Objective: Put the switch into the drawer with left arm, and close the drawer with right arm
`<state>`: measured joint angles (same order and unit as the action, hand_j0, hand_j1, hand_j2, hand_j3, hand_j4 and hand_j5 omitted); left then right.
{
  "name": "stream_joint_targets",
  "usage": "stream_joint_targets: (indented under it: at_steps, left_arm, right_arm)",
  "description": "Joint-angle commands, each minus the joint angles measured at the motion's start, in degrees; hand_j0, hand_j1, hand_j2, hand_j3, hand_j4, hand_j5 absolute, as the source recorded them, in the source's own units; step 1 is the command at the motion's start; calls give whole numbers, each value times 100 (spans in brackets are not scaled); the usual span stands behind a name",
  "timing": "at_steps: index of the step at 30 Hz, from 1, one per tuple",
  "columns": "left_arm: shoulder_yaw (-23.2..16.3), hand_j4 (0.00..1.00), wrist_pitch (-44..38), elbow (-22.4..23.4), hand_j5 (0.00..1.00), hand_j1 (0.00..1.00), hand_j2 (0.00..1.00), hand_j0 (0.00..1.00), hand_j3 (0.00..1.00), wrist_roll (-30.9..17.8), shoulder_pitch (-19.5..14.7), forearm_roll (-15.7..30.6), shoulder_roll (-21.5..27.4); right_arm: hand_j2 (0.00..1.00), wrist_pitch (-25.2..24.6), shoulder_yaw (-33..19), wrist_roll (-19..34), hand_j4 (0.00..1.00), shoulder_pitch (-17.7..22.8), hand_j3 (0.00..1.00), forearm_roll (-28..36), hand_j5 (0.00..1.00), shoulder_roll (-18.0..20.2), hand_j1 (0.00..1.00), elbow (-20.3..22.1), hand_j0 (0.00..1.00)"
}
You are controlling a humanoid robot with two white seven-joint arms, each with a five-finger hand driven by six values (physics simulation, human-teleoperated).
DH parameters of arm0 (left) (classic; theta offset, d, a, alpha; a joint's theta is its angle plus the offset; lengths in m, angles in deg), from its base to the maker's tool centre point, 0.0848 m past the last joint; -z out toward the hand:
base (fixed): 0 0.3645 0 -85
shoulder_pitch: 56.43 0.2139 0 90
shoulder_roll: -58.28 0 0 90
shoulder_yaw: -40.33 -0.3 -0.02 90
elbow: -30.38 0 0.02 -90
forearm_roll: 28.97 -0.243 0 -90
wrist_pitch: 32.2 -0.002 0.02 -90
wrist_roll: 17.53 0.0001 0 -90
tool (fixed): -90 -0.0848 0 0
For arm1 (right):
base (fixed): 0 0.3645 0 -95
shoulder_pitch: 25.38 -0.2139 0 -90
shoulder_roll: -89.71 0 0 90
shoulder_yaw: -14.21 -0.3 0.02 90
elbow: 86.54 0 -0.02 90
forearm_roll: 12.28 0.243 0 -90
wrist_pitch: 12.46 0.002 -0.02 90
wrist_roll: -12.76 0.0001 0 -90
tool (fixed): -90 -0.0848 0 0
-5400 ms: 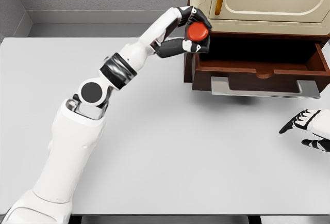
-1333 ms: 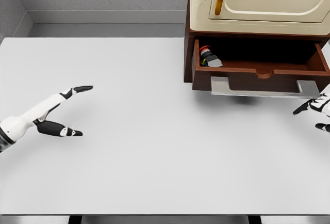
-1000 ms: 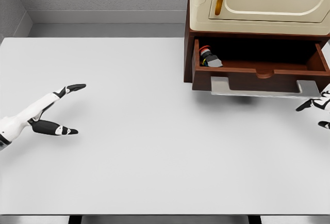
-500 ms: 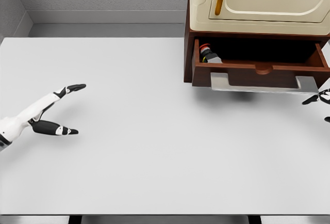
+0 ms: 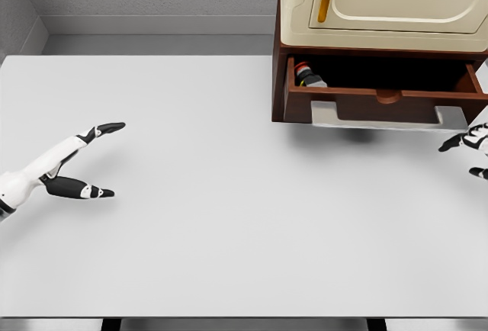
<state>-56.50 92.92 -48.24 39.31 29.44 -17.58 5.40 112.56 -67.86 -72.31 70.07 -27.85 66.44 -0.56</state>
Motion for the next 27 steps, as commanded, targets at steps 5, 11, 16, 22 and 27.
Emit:
stream_joint_targets:
  at_steps: [5, 11, 16, 22, 27]
  left_arm:
    - [5, 100, -12, -4, 100, 100, 100, 100, 100, -6, 0, 48, 6]
    - [5, 100, -12, -4, 100, 100, 100, 100, 100, 3, 0, 48, -29]
    - [5, 100, -12, -12, 100, 100, 100, 100, 100, 3, 0, 48, -38]
    - [14, 100, -12, -4, 100, 100, 100, 100, 100, 3, 0, 48, -38]
    - [14, 100, -12, -4, 100, 100, 100, 100, 100, -6, 0, 48, -38]
  right_arm:
    - [73, -2, 16, -1, 73, 149, 73, -87, 73, 146, 73, 139, 73]
    - [73, -2, -11, -1, 73, 413, 73, -78, 73, 226, 73, 692, 73]
    - [70, -2, -11, -1, 70, 598, 70, -69, 70, 217, 70, 1369, 70]
    - [70, -2, -37, -1, 70, 606, 70, -16, 70, 199, 70, 1528, 70]
    - [71, -2, -371, -10, 71, 598, 71, -8, 71, 217, 71, 1528, 71]
